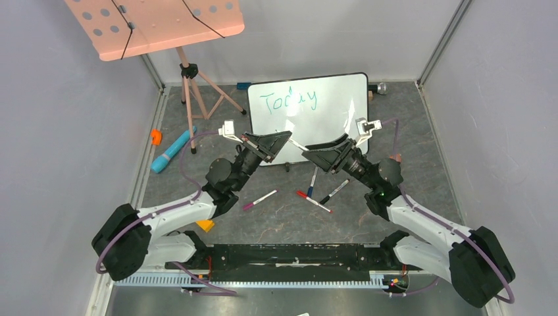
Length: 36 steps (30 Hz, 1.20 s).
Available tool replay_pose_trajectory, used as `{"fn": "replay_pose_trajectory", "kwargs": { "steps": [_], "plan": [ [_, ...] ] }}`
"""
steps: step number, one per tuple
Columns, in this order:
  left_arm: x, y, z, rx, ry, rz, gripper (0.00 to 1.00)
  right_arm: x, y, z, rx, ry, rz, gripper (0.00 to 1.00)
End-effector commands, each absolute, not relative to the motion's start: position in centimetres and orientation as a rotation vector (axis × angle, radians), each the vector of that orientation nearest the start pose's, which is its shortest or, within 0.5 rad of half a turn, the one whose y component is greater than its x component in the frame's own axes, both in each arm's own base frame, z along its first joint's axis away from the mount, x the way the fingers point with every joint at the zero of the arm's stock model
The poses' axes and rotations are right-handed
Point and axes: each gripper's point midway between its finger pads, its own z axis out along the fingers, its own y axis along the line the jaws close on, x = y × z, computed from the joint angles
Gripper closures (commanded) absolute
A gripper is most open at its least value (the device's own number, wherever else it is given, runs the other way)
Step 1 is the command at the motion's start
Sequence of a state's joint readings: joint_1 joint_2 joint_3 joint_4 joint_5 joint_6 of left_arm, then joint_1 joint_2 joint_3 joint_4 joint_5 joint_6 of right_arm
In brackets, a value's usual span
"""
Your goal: Write a sentence on the whiteboard
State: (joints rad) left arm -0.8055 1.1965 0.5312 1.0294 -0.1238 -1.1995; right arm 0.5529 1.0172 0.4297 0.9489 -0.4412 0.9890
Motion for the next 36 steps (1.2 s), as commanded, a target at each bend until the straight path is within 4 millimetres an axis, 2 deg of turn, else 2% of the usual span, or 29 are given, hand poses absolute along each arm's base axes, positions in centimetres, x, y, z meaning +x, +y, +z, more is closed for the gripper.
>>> {"fn": "replay_pose_trajectory", "kwargs": {
  "steps": [1,3,8,15,18,24,27,29,30,33,34,35,36],
  "plan": [
    [26.0,-29.3,35.8,-0.393,1.321,-1.636,0.98,22.0,26.6,34.6,-0.135,1.278,1.659,0.37],
    [26.0,-29.8,35.2,-0.360,1.378,-1.602,0.98,22.2,26.7,34.5,-0.137,1.294,1.649,0.43],
    [25.9,-29.8,35.3,-0.364,1.336,-1.641,0.98,22.3,27.2,34.2,-0.139,1.328,1.636,0.44],
    [25.7,-30.4,35.0,-0.323,1.340,-1.650,0.98,22.8,27.6,34.4,-0.120,1.348,1.637,0.53],
    [25.7,-30.9,34.8,-0.300,1.354,-1.656,0.98,23.0,27.7,34.3,-0.103,1.355,1.638,0.61],
    [25.5,-31.1,35.0,-0.280,1.330,-1.666,0.98,23.1,27.8,34.2,-0.078,1.354,1.641,0.63],
    [25.6,-30.7,34.8,-0.291,1.323,-1.655,0.98,23.4,27.6,34.1,-0.059,1.354,1.630,0.75],
    [25.5,-30.5,34.8,-0.294,1.316,-1.655,0.98,23.5,27.7,34.2,-0.058,1.353,1.629,0.87],
    [25.5,-30.5,34.7,-0.298,1.314,-1.655,0.98,23.4,27.6,34.2,-0.058,1.348,1.630,0.98],
    [25.4,-30.4,34.3,-0.302,1.315,-1.657,0.98,23.5,27.2,34.1,-0.039,1.345,1.604,1.00],
    [25.5,-30.2,34.0,-0.313,1.321,-1.653,0.91,23.6,27.0,33.9,-0.035,1.355,1.584,1.00],
    [25.6,-30.0,33.4,-0.337,1.334,-1.643,0.69,23.8,27.0,33.6,-0.038,1.367,1.562,1.00],
    [25.9,-29.5,32.5,-0.377,1.356,-1.624,0.42,24.0,26.9,33.3,-0.039,1.386,1.539,1.00]
  ]
}}
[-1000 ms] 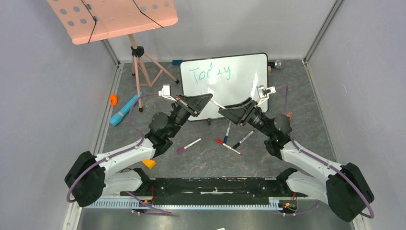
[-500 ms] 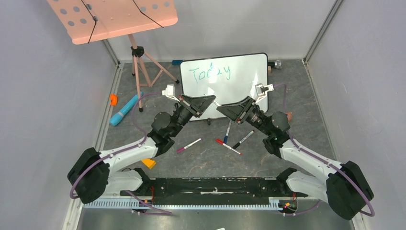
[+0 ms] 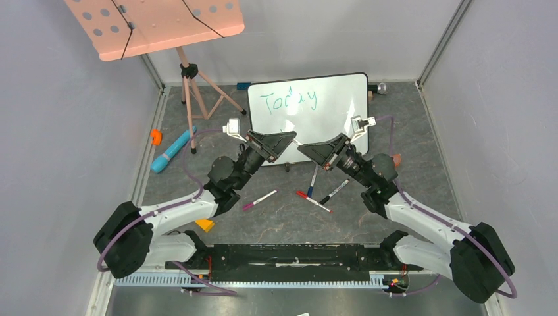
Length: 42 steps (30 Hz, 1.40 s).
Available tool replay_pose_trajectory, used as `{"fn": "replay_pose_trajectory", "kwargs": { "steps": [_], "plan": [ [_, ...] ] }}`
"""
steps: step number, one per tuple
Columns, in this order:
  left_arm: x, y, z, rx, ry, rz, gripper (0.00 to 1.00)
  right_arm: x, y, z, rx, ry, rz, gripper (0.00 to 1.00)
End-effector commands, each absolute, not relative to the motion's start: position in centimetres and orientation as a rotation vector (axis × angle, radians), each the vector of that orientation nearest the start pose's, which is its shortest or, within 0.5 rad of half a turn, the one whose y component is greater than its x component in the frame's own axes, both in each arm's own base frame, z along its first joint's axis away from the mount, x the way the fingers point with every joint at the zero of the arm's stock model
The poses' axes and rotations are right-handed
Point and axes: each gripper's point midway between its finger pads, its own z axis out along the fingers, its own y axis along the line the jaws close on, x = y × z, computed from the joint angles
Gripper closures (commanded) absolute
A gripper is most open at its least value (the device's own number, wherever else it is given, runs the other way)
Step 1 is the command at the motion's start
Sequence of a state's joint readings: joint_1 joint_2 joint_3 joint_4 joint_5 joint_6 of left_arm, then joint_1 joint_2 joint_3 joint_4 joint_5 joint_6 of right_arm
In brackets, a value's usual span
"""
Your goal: Write a sentence on the whiteboard
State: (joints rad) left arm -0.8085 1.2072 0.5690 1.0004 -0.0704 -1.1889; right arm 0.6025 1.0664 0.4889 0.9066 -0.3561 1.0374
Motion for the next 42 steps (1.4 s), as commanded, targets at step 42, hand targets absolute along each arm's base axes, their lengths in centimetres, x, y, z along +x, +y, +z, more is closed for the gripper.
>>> {"fn": "replay_pose_trajectory", "kwargs": {
  "steps": [42],
  "plan": [
    [25.0,-18.6,13.2,0.373,1.697,-0.627,0.00,26.8,16.1,27.5,-0.282,1.800,0.640,1.00]
  ]
}}
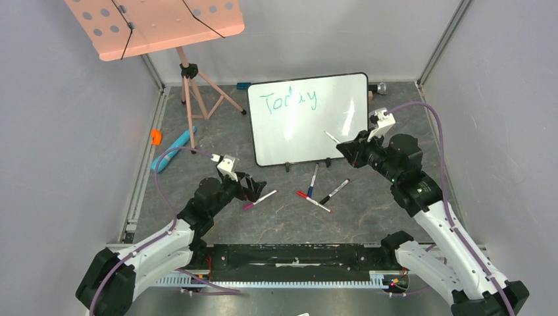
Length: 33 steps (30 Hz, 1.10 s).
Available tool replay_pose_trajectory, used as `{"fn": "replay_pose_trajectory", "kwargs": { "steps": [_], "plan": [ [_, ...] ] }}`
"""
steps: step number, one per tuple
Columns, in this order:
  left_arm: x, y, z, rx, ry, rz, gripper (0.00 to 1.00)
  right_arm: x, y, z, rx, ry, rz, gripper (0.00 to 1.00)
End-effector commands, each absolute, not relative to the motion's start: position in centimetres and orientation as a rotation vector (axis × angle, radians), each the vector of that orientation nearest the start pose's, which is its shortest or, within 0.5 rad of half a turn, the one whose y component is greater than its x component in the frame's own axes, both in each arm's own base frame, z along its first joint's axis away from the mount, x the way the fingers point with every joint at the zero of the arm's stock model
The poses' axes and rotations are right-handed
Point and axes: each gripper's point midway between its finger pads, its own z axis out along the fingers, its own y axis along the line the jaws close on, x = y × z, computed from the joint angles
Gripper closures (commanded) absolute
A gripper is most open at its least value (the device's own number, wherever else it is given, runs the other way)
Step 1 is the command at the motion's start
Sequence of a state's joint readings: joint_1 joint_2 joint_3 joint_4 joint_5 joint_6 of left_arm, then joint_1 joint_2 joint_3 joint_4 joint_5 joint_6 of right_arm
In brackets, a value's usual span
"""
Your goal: Write a sentence on the whiteboard
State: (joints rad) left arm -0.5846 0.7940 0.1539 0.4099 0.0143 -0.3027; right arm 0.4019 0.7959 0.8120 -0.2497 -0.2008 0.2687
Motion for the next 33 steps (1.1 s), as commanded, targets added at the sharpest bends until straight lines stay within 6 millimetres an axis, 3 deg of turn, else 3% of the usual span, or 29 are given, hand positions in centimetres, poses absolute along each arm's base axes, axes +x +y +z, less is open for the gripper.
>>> {"fn": "replay_pose_trajectory", "kwargs": {
  "steps": [1,9,13,16,21,26,33],
  "plan": [
    [25.1,-18.5,13.0,0.366,1.702,-0.616,0.00,26.8,16.2,27.4,-0.283,1.803,0.644,1.00],
    [25.2,-17.8,13.1,0.326,1.689,-0.595,0.00,26.9,16.6,26.5,-0.293,1.824,0.657,1.00],
    [25.8,-15.5,12.7,0.202,1.676,-0.506,0.00,26.8,16.5,26.0,-0.293,1.831,0.652,1.00],
    [25.0,-15.8,11.6,0.342,1.676,-0.473,0.00,26.7,16.5,25.5,-0.297,1.843,0.656,1.00],
    [24.8,-16.1,10.7,0.370,1.679,-0.486,0.00,26.7,16.7,25.1,-0.307,1.849,0.660,1.00],
    [26.1,-14.2,10.6,0.200,1.692,-0.411,0.00,26.7,16.7,24.9,-0.308,1.853,0.665,1.00],
    [24.4,-18.0,10.7,0.505,1.601,-0.540,0.00,26.7,16.8,24.9,-0.315,1.853,0.664,1.00]
  ]
}}
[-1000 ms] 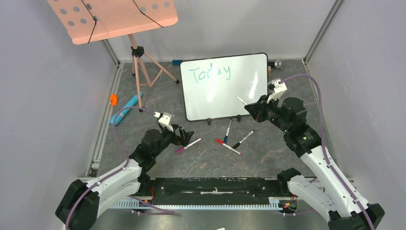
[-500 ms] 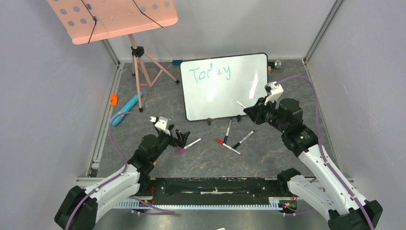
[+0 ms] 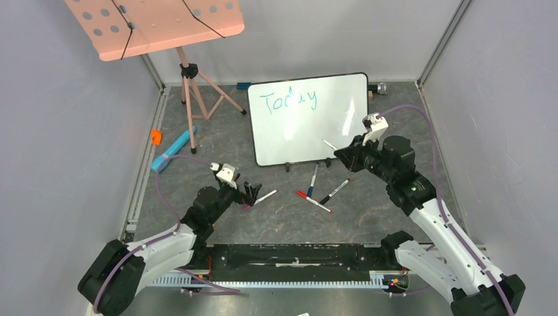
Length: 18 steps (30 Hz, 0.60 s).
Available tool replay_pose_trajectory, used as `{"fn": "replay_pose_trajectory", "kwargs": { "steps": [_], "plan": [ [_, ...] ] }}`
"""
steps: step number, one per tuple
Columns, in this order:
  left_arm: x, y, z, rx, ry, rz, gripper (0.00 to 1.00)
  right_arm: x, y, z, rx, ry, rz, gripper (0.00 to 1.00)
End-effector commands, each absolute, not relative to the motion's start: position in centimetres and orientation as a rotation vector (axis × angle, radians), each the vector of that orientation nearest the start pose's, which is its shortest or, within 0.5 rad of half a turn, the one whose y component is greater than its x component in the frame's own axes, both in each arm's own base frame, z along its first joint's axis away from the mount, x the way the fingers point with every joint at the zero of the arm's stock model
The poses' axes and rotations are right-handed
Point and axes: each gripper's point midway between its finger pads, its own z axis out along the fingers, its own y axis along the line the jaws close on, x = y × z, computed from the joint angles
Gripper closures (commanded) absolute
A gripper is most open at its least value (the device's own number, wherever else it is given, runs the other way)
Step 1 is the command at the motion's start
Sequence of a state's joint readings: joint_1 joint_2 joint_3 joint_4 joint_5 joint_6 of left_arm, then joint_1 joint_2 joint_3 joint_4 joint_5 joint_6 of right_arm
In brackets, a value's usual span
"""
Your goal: Write a sentence on the whiteboard
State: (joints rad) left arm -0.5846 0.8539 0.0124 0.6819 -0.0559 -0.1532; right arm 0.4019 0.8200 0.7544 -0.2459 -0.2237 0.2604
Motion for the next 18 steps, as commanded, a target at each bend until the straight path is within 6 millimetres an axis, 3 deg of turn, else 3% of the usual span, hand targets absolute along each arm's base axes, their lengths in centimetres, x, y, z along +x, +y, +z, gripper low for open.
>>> {"fn": "replay_pose_trajectory", "kwargs": {
  "steps": [1,4,6,9,18],
  "plan": [
    [24.2,-18.4,10.5,0.538,1.597,-0.557,0.00,26.7,16.8,24.9,-0.318,1.853,0.663,1.00],
    [24.8,-18.6,10.7,0.532,1.588,-0.580,0.00,26.7,16.8,24.9,-0.323,1.854,0.663,1.00],
    [24.2,-19.4,10.7,0.621,1.563,-0.658,0.00,26.7,16.8,24.7,-0.326,1.860,0.663,1.00],
    [25.3,-19.4,10.2,0.607,1.610,-0.717,0.00,26.6,16.8,24.7,-0.330,1.860,0.663,1.00],
    [29.0,-16.6,10.2,0.373,1.670,-0.882,0.00,26.6,16.6,25.0,-0.337,1.861,0.647,1.00]
  ]
}}
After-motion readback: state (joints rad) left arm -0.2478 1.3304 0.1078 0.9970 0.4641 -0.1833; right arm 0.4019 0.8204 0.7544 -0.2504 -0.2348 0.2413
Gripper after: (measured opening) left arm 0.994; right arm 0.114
